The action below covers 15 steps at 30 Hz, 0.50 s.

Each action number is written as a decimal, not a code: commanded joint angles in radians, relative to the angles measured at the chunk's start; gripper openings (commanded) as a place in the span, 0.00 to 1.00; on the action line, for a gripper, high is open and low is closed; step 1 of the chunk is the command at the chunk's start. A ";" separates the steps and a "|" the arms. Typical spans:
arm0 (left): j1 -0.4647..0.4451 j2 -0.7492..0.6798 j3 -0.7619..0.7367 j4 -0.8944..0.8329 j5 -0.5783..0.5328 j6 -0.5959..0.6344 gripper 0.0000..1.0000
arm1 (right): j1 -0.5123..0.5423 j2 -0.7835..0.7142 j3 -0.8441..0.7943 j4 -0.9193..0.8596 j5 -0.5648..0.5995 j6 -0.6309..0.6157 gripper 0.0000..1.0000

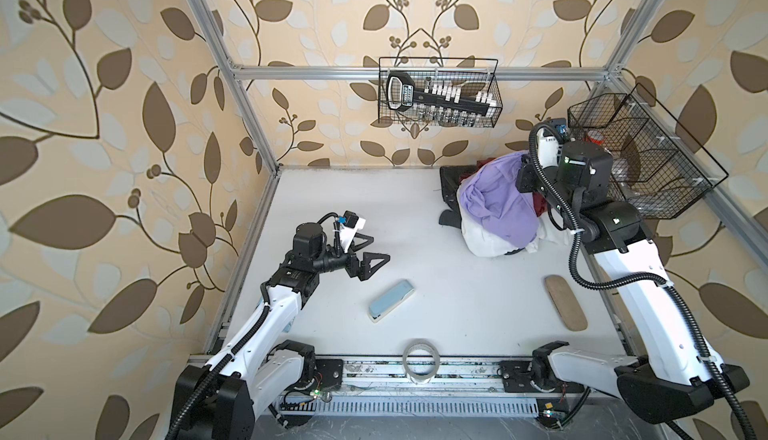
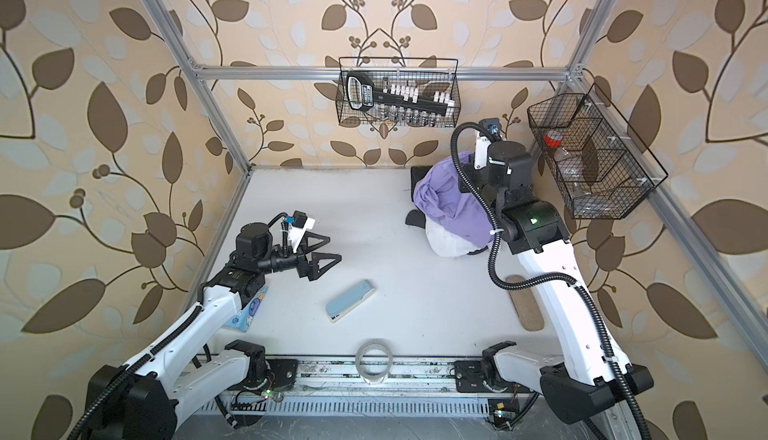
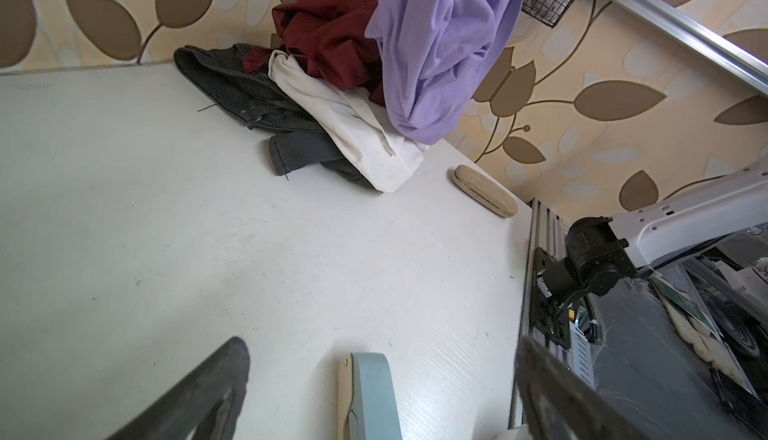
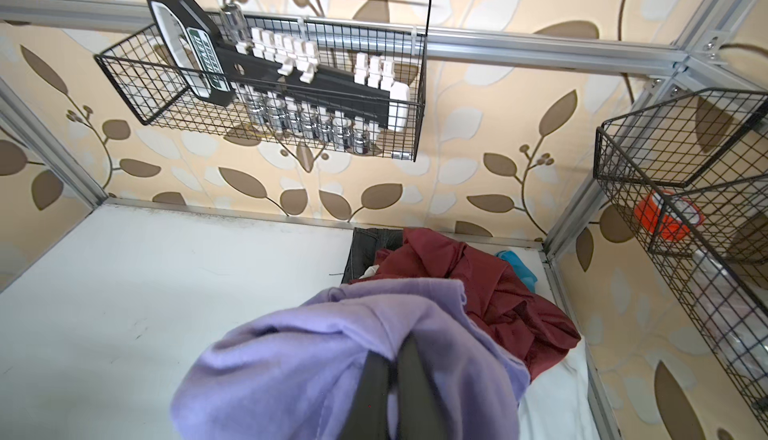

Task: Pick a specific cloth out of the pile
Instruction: 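Lift the lavender shirt up out of the pile with the right gripper, then carry the lavender shirt with the right arm across toward the left gripper's side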

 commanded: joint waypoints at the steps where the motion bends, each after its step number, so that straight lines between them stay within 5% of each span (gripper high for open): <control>1: -0.010 -0.023 0.012 0.011 -0.005 0.023 0.99 | 0.014 -0.016 0.066 0.023 -0.009 -0.006 0.00; 15: -0.014 -0.075 -0.016 0.038 -0.033 0.025 0.99 | 0.140 0.054 0.192 0.061 -0.075 0.009 0.00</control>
